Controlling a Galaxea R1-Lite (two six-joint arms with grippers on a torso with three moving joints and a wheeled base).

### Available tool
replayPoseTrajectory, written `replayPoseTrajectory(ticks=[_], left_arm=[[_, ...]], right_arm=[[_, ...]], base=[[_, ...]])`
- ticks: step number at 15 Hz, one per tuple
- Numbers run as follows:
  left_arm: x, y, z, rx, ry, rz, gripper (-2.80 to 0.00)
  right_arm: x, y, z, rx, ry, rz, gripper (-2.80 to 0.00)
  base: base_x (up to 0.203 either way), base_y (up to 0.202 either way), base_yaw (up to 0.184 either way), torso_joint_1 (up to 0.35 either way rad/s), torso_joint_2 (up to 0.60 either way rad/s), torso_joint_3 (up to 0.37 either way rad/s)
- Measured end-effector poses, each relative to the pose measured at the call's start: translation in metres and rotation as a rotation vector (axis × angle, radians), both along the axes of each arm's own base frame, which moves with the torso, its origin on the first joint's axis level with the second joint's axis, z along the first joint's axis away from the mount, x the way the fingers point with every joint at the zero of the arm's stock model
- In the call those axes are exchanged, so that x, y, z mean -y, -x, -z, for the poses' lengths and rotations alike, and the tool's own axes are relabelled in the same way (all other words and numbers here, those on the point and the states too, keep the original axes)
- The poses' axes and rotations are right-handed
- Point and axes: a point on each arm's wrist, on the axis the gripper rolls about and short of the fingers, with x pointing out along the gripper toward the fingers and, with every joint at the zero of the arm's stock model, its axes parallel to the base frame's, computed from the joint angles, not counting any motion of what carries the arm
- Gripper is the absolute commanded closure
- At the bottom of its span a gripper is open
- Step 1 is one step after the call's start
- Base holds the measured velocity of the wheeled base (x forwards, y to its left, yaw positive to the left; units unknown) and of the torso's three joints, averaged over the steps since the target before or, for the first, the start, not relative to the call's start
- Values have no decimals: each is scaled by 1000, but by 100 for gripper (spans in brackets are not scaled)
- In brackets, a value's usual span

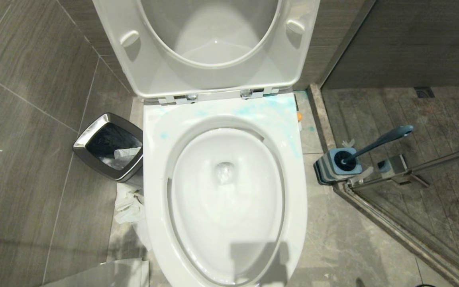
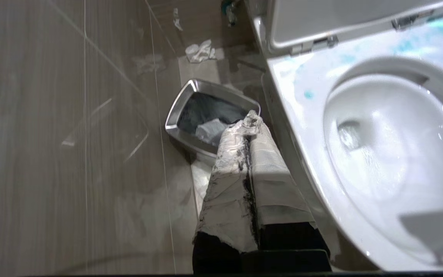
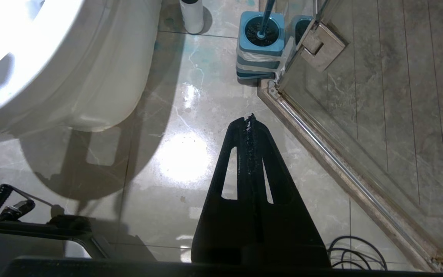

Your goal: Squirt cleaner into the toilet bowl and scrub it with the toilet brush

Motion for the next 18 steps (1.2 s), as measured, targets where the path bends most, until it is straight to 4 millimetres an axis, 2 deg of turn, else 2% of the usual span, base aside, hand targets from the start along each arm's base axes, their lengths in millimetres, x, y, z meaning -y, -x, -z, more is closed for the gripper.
replayPoseTrajectory(ticks=[4, 7, 9, 12, 15, 17, 18], left_arm=[[2, 33, 58, 13, -6, -24, 0], [-1, 39, 83, 81, -24, -23, 0], [-2, 42, 110, 75, -36, -24, 0], [-3, 37, 162, 30, -46, -31, 0], [-4, 20, 205, -10, -49, -44, 0], [-4, 10, 228, -23, -45, -43, 0], [-3, 9, 233, -26, -45, -25, 0]], right_arm=[[0, 0, 0, 0, 0, 0, 0], [0, 0, 0, 0, 0, 0, 0], [0, 0, 0, 0, 1, 0, 0], [0, 0, 0, 0, 0, 1, 0], [0, 0, 0, 0, 0, 0, 0], [0, 0, 0, 0, 0, 0, 0], [0, 0, 0, 0, 0, 0, 0]], base=[[0, 0, 0, 0, 0, 0], [0, 0, 0, 0, 0, 0], [0, 0, 0, 0, 0, 0], [0, 0, 0, 0, 0, 0], [0, 0, 0, 0, 0, 0], [0, 0, 0, 0, 0, 0], [0, 0, 0, 0, 0, 0]])
